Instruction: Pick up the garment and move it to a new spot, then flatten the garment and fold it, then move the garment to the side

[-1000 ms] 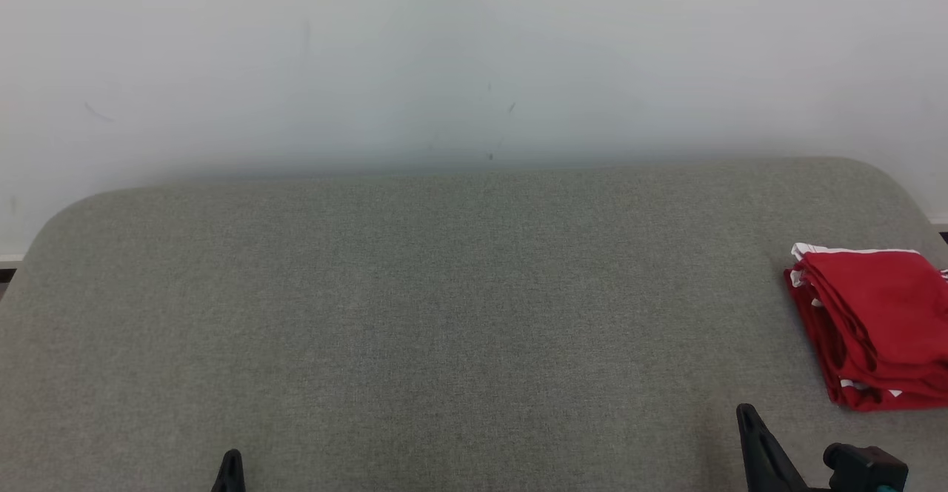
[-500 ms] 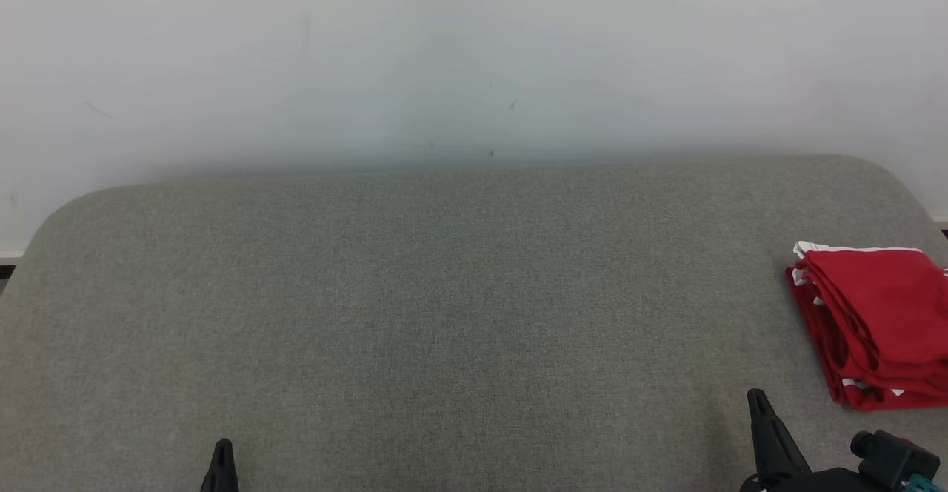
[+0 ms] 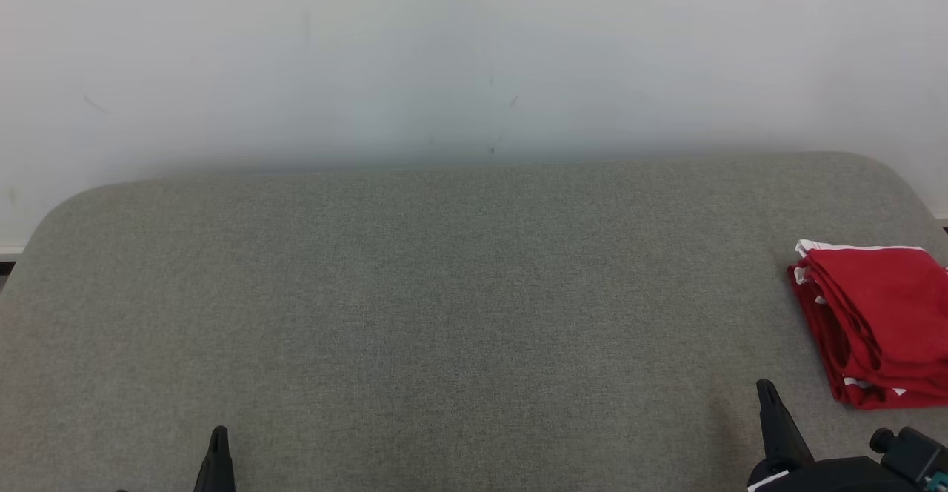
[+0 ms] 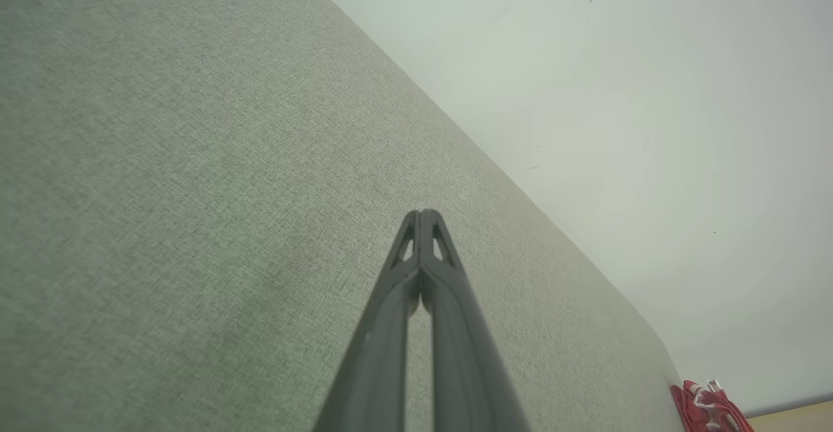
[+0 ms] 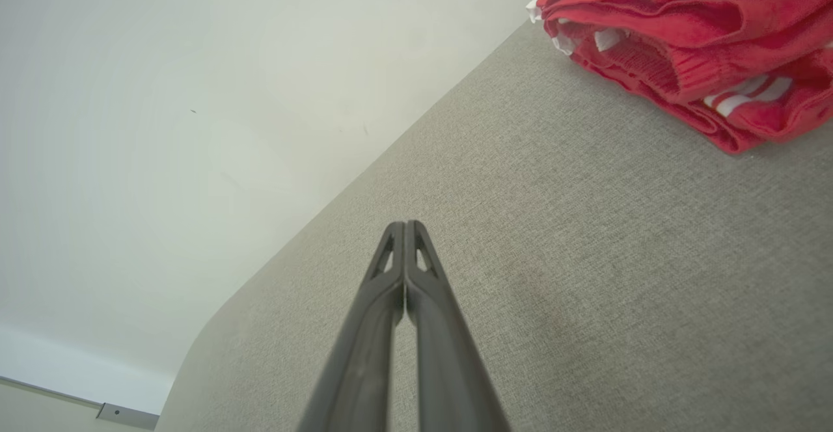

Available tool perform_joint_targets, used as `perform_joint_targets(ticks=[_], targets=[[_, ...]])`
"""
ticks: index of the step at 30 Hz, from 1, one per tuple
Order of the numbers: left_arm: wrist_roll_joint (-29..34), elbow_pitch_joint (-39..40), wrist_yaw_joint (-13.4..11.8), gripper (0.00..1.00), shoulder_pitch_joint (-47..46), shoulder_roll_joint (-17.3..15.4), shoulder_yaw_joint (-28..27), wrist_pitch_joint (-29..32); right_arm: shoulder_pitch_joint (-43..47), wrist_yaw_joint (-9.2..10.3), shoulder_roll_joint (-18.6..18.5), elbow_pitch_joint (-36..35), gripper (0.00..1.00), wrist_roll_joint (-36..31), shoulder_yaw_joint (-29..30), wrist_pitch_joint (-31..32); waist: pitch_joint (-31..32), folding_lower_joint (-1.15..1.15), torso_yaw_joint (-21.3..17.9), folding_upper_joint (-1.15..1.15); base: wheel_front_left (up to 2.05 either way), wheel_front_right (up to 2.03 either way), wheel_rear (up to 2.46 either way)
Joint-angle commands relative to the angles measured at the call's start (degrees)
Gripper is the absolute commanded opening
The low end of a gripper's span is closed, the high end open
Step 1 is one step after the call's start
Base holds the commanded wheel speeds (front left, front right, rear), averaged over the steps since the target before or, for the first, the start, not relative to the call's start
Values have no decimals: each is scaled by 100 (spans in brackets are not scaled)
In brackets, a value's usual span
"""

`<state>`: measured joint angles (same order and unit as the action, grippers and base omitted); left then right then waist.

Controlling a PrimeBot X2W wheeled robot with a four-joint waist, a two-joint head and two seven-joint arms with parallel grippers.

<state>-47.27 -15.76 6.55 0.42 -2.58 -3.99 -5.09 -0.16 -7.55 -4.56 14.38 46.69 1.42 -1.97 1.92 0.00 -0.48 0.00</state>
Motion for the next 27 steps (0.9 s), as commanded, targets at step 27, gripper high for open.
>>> perform_joint_targets(ticks=[27], targets=[[-1882,131,63,0,-377,-33,-119,477,-346,6,72,-62,0,1876,229,352,-66,0,15,0,0,0,0]])
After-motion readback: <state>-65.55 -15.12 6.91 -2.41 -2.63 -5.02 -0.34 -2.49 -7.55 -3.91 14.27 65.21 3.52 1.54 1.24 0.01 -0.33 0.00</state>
